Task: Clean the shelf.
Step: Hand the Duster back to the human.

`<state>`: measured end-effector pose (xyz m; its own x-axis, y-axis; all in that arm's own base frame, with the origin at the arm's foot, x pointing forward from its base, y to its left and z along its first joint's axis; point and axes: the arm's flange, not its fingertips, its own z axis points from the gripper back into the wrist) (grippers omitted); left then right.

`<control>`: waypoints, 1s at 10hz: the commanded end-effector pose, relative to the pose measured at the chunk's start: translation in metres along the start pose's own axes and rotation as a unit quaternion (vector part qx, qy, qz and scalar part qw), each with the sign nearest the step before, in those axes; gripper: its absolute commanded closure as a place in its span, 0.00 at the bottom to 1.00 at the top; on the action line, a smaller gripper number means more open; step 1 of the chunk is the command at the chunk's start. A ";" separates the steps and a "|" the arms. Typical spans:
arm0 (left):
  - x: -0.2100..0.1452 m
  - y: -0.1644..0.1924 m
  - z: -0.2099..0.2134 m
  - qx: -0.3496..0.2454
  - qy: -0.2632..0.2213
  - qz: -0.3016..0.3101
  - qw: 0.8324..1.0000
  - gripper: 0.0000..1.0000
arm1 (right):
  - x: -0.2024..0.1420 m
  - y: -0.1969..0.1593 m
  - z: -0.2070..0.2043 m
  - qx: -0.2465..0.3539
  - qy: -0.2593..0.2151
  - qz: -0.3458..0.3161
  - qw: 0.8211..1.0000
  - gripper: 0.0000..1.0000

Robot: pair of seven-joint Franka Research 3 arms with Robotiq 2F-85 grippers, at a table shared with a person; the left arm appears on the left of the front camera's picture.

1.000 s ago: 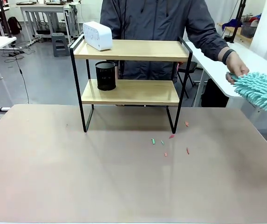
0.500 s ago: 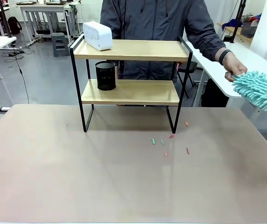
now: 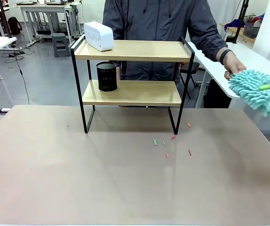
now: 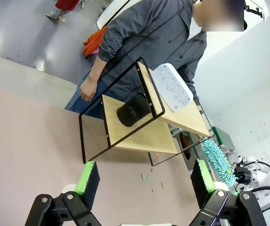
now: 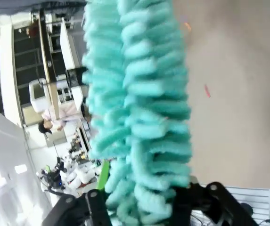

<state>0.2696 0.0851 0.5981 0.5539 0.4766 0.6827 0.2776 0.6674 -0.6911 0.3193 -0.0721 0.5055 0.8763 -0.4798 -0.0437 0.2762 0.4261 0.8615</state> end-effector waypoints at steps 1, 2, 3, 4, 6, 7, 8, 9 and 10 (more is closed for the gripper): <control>0.001 0.000 0.003 0.001 0.004 0.006 1.000 0.00 | -0.020 0.018 -0.023 0.015 0.047 0.043 0.998 0.05; 0.000 0.000 0.000 0.000 0.000 0.000 1.000 0.00 | -0.035 0.031 -0.035 0.049 0.080 0.061 0.994 0.00; -0.014 -0.020 -0.010 -0.017 0.037 -0.033 0.999 0.00 | -0.053 0.046 -0.049 0.064 0.107 0.086 0.988 0.00; -0.031 -0.033 -0.031 -0.029 0.080 -0.039 0.996 0.00 | -0.072 0.061 -0.063 0.078 0.153 0.109 0.979 0.00; -0.072 -0.057 -0.080 -0.078 0.142 -0.042 0.986 0.00 | -0.106 0.087 -0.089 0.101 0.228 0.139 0.958 0.00; -0.096 -0.064 -0.102 -0.107 0.169 -0.011 0.980 0.00 | -0.116 0.096 -0.096 0.116 0.252 0.145 0.950 0.00; -0.113 -0.063 -0.117 -0.105 0.155 0.022 0.982 0.00 | -0.116 0.096 -0.100 0.133 0.253 0.142 0.948 0.00; -0.114 -0.048 -0.124 -0.063 0.168 0.065 0.982 0.00 | -0.111 0.098 -0.089 0.093 0.232 0.137 0.958 0.00; -0.077 -0.082 -0.112 -0.106 0.170 -0.018 0.980 0.00 | -0.111 0.098 -0.089 0.093 0.232 0.137 0.958 0.00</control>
<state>0.3077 -0.0822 0.5568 0.8005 0.2377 0.5502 0.3731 0.5207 -0.7679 0.2820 0.0982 0.5501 0.9977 0.0659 0.0125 -0.0316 0.2979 0.9541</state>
